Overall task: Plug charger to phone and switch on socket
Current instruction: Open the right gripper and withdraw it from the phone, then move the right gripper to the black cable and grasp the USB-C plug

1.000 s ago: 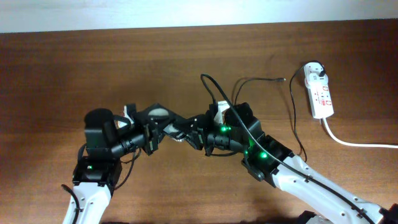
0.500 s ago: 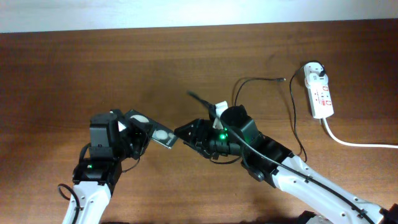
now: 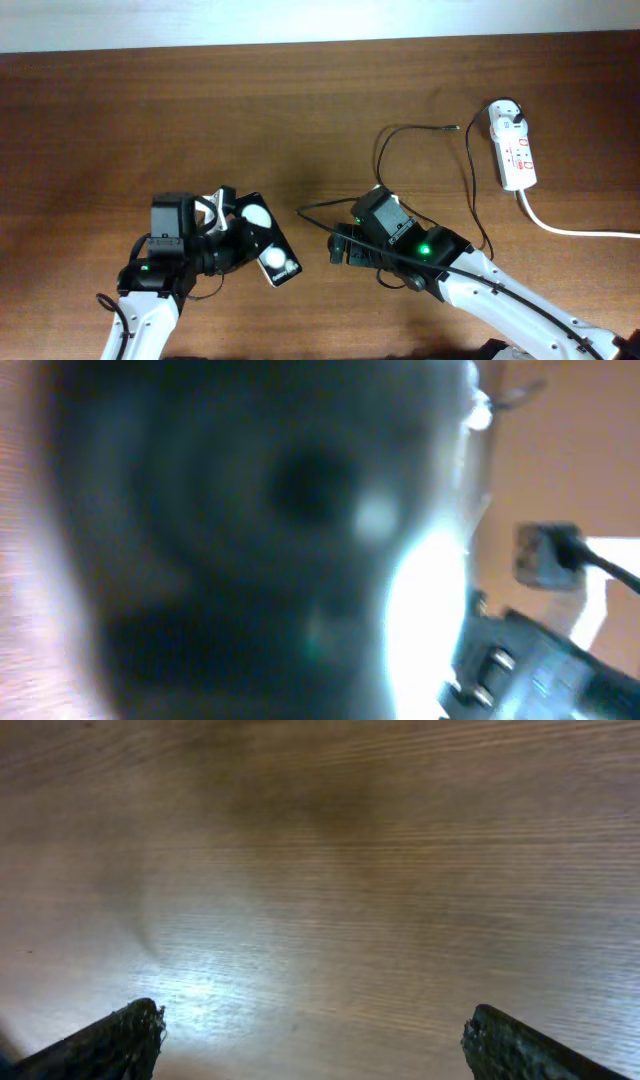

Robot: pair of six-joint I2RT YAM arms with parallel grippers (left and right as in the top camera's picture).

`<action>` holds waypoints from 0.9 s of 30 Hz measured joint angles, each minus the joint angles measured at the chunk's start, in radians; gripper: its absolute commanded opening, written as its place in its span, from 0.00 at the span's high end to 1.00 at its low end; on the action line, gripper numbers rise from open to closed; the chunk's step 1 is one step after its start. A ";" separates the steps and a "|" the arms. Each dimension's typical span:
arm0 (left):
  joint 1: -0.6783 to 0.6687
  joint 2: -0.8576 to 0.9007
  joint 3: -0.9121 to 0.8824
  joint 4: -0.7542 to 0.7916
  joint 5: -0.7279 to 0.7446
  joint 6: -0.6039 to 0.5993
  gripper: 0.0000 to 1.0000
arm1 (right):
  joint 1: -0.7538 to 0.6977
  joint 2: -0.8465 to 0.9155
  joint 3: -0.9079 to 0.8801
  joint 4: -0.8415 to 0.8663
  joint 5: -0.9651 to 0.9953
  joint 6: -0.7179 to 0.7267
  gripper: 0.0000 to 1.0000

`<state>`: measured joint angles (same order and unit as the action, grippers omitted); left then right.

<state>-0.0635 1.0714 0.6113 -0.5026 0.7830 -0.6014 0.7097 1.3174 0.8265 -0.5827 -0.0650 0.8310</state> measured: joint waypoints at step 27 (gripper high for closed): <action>0.000 0.492 0.001 0.444 0.381 -0.039 1.00 | -0.326 0.035 0.439 -0.285 0.117 -0.037 0.03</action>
<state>-0.0635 1.5639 0.6121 -0.0589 1.1637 -0.6407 0.3836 1.3521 1.2655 -0.8677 0.0525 0.7940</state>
